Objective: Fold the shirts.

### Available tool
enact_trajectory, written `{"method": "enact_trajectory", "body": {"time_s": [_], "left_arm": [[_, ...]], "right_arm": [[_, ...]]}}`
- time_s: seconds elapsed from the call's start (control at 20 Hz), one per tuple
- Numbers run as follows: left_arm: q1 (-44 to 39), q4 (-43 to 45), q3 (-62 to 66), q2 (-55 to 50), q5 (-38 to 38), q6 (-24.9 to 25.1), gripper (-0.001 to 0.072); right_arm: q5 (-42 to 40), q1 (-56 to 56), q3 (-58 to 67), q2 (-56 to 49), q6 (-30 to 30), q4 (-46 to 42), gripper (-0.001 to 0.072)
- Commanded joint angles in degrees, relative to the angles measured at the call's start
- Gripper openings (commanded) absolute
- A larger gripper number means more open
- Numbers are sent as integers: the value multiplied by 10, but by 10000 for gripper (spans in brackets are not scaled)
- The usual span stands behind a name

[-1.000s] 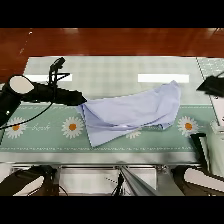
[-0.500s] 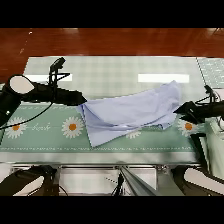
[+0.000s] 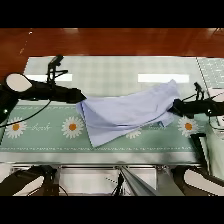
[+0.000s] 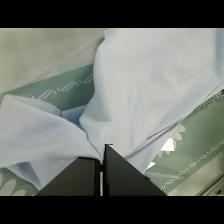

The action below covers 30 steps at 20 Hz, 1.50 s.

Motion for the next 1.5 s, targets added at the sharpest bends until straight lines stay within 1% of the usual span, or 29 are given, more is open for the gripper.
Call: {"method": "enact_trajectory", "body": {"time_s": [0.0, 0.1, 0.25, 0.4, 0.5, 0.6, 0.75, 0.8, 0.85, 0.9, 1.0, 1.1, 1.15, 1.2, 1.25, 1.35, 1.45], "left_arm": [[21, 0, 46, 4, 1, 18, 23], [39, 0, 105, 10, 1, 18, 23], [49, 0, 221, 25, 1, 18, 24], [48, 0, 358, 39, 1, 17, 23], [48, 0, 449, 48, 1, 17, 23], [48, 0, 516, 61, 1, 17, 23], [48, 12, 571, 92, -17, 17, 23], [48, 31, 576, 106, -43, 9, 23], [48, 54, 576, 119, -78, -9, 23], [48, 85, 576, 129, -129, -34, 23], [48, 133, 575, 134, -260, -78, 23], [48, 163, 562, 130, -368, -100, 23], [48, 169, 544, 129, -395, -101, 23], [48, 170, 516, 128, -408, -101, 23], [48, 169, 480, 127, -410, -101, 23], [48, 170, 389, 125, -404, -93, 24], [48, 175, 282, 120, -362, -61, 24]], "right_arm": [[31, -3, 82, 31, -12, 6, 25], [41, -14, 171, 79, -12, 12, 25], [32, -17, 309, 153, -8, 23, 25], [32, -17, 413, 207, 14, 25, 25], [32, -17, 456, 237, 25, 25, 24], [35, -17, 483, 261, 51, 25, 25], [82, -17, 508, 296, 66, 22, 25], [109, -17, 511, 307, 69, 14, 25], [144, -17, 511, 319, 71, 2, 25], [183, -17, 511, 329, 74, -15, 25], [273, -17, 511, 341, 82, -52, 25], [379, -17, 510, 336, 89, -68, 25], [438, -17, 510, 325, 89, -67, 24], [487, -16, 509, 308, 91, -67, 24], [484, -14, 495, 302, 99, -61, 24], [484, 11, 440, 287, 96, -63, 24], [476, 53, 354, 266, 102, -71, 24]]}}
